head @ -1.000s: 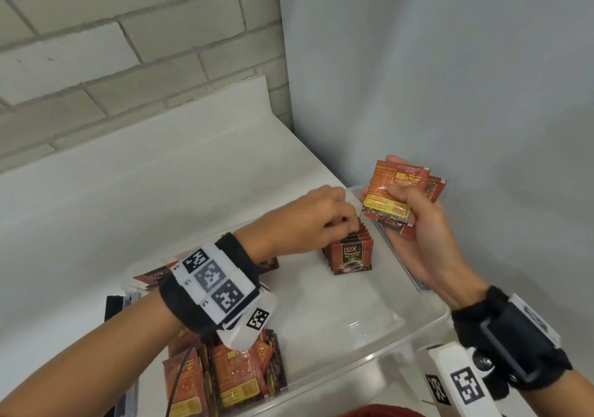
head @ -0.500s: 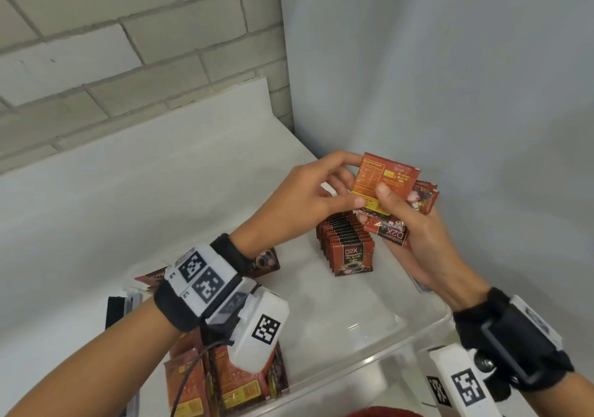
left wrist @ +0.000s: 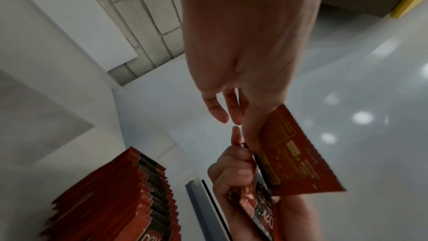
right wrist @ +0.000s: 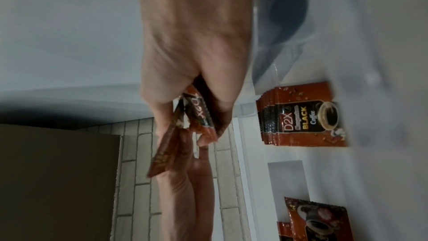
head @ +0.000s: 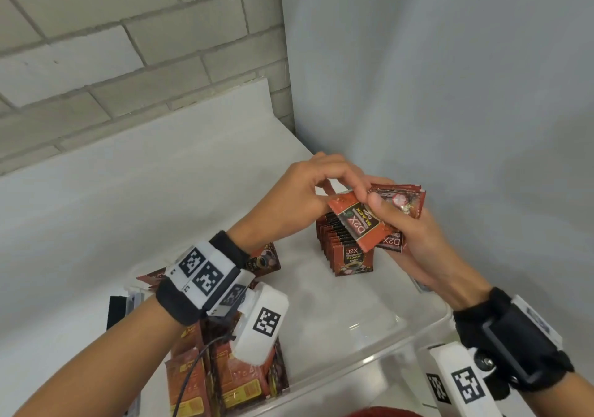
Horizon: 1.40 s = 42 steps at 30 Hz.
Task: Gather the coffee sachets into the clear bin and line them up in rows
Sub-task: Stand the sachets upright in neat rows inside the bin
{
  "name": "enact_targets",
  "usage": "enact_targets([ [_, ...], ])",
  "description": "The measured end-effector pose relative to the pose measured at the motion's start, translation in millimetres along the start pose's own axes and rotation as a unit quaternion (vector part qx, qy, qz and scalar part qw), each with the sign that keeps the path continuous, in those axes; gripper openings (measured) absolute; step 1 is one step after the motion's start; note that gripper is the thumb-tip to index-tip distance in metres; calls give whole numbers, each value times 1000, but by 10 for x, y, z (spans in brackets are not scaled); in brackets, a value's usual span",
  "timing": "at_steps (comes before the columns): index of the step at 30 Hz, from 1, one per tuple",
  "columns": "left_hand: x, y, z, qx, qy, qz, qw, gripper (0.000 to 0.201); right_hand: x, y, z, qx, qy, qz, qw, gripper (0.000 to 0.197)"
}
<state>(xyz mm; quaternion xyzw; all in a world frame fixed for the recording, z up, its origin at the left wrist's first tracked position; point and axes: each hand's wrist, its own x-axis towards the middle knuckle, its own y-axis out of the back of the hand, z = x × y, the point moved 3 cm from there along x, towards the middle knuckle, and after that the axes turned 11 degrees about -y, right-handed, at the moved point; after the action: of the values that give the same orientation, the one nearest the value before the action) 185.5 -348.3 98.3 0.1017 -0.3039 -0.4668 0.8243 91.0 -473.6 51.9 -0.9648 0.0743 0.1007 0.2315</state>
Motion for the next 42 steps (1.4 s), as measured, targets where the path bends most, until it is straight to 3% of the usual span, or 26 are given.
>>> enact_targets([
  [4, -16, -6, -30, -29, 20, 16, 999, 21, 12, 0, 7, 15, 5, 14, 1000, 46],
  [11, -77, 79, -14, -112, 122, 92, 982, 20, 16, 16, -13, 37, 13, 41, 998, 28],
  [16, -170, 19, 17, -121, 154, 37, 980, 42, 21, 3, -31, 40, 26, 37, 998, 25],
  [22, -180, 17, -10, -76, 107, -8, 991, 18, 12, 17, -24, 37, 31, 42, 998, 35],
  [24, -185, 44, -17, -66, 98, -20, 993, 20, 23, 32, -37, 73, 47, 51, 995, 33],
  [27, -202, 57, -16, -13, 77, -95, 992, 23, 49, 67, -42, 122, 57, 84, 987, 24],
  [34, -207, -176, -189, 149, -20, -278, 949, 29, 62, 61, -35, 123, 53, 97, 986, 23],
  [42, -148, -505, -397, 234, -131, -307, 913, 23, 63, 64, -24, 135, 48, 94, 985, 25],
])
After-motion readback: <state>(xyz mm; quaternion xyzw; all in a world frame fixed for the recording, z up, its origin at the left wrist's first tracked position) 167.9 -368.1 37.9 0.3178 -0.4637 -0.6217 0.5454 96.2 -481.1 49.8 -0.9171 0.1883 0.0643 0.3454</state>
